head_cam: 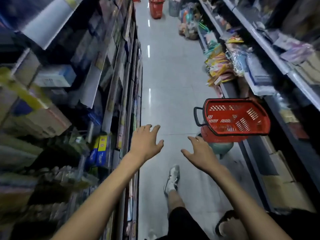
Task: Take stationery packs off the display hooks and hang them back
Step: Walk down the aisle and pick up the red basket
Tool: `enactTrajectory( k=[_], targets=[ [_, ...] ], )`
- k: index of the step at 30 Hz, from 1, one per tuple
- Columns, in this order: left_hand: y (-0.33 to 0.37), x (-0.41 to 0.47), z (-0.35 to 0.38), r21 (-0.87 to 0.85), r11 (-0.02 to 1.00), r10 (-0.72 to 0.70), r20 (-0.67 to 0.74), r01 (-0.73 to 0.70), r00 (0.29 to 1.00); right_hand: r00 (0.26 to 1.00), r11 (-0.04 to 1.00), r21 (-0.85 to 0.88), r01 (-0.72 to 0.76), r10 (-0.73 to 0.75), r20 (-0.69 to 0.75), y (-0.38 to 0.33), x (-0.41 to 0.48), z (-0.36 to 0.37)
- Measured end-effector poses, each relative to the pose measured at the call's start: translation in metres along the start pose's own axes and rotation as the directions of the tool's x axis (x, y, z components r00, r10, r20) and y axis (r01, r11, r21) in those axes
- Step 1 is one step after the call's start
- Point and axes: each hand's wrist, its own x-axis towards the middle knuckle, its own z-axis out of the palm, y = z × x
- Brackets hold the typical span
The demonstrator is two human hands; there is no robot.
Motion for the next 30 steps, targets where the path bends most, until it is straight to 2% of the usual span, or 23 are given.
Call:
enactTrajectory(
  k=[9,19,30],
  targets=[
    [-0.026,0.226,-0.047,0.019,1.000,-0.018,0.005,0.018,1.000,0.998,0.998,0.028,0.052,-0.053,0.033,0.008,0.219,-0.094],
    [-0.045,0.428,-0.101,0.029,0.999,-0.023,-0.063,0.025,0.998,0.997,0.996,0.042,0.078,-0.079,0.007,-0.002,0.417,-0.191],
    [-0.115,0.702,-0.129,-0.007,1.000,-0.028,-0.096,0.028,0.995,0.998,0.998,0.007,0.061,-0.061,-0.027,-0.027,0.696,-0.282]
  ],
)
